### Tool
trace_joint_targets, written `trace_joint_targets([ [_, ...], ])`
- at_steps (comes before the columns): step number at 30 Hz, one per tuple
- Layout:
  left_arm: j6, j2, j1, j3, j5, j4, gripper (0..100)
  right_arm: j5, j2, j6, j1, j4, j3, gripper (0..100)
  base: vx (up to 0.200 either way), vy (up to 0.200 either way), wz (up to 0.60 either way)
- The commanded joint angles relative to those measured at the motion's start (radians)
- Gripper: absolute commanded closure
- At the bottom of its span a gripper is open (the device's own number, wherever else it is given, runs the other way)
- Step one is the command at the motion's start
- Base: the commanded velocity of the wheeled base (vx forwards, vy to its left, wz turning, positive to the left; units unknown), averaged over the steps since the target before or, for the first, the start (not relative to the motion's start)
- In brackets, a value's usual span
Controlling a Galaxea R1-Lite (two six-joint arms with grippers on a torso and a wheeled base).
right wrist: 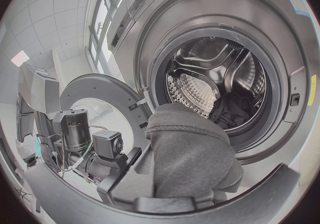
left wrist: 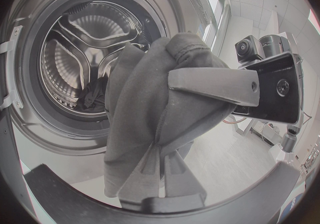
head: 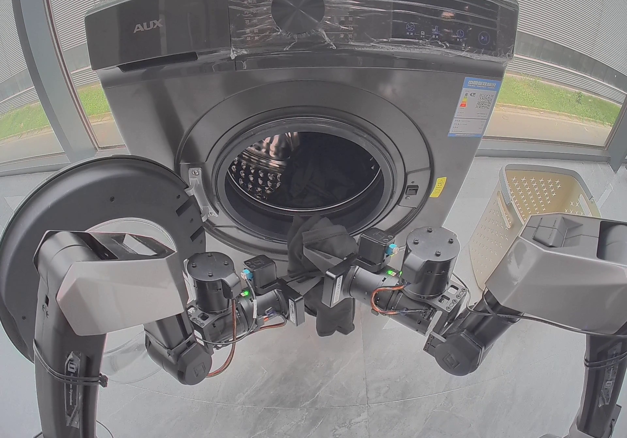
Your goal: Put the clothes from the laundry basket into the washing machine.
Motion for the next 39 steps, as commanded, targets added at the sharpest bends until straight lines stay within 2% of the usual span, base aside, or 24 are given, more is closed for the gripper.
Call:
trace_joint_targets([
  [1,0.001,-0.001,0.006,0.008,0.002,-0.005,100,-0.001,0.002,0.003,0.0,-0.002,0.001,100,0.0,0.0,0.0],
  [4,0.001,-0.032,0.011,0.028,0.011,-0.005,100,-0.001,0.0,0.003,0.0,0.001,0.008,100,0.0,0.0,0.0],
  [5,0.001,-0.035,0.011,0.03,0.019,-0.005,100,-0.001,0.0,0.003,0.0,0.001,0.016,0,0.0,0.0,0.0],
  [7,0.003,-0.041,0.012,0.033,0.039,-0.005,100,-0.008,0.0,0.003,0.0,-0.009,0.021,0,0.0,0.0,0.0],
  [10,0.001,-0.064,0.02,0.03,0.088,-0.007,100,-0.045,-0.005,0.0,-0.003,-0.014,0.045,0,0.0,0.0,0.0],
  [16,-0.008,-0.148,0.047,0.044,0.102,-0.005,100,-0.045,-0.037,-0.006,-0.002,-0.017,0.133,0,0.0,0.0,0.0],
  [18,-0.025,-0.197,0.054,0.065,0.105,-0.005,100,-0.044,-0.044,-0.009,-0.002,-0.02,0.162,0,0.0,0.0,0.0],
  [21,-0.068,-0.265,0.061,0.116,0.105,-0.005,100,-0.038,-0.06,-0.009,-0.002,-0.049,0.209,0,0.0,0.0,0.0],
  [24,-0.111,-0.326,0.067,0.156,0.099,-0.005,100,-0.013,-0.075,-0.009,-0.003,-0.085,0.255,0,0.0,0.0,0.0],
  [32,-0.118,-0.365,0.067,0.192,0.099,-0.005,100,-0.008,-0.149,-0.009,-0.032,-0.147,0.38,0,0.0,0.0,0.0],
  [39,-0.115,-0.4,0.067,0.202,0.106,-0.004,100,-0.01,-0.204,0.0,-0.146,-0.161,0.452,0,0.0,0.0,0.0],
])
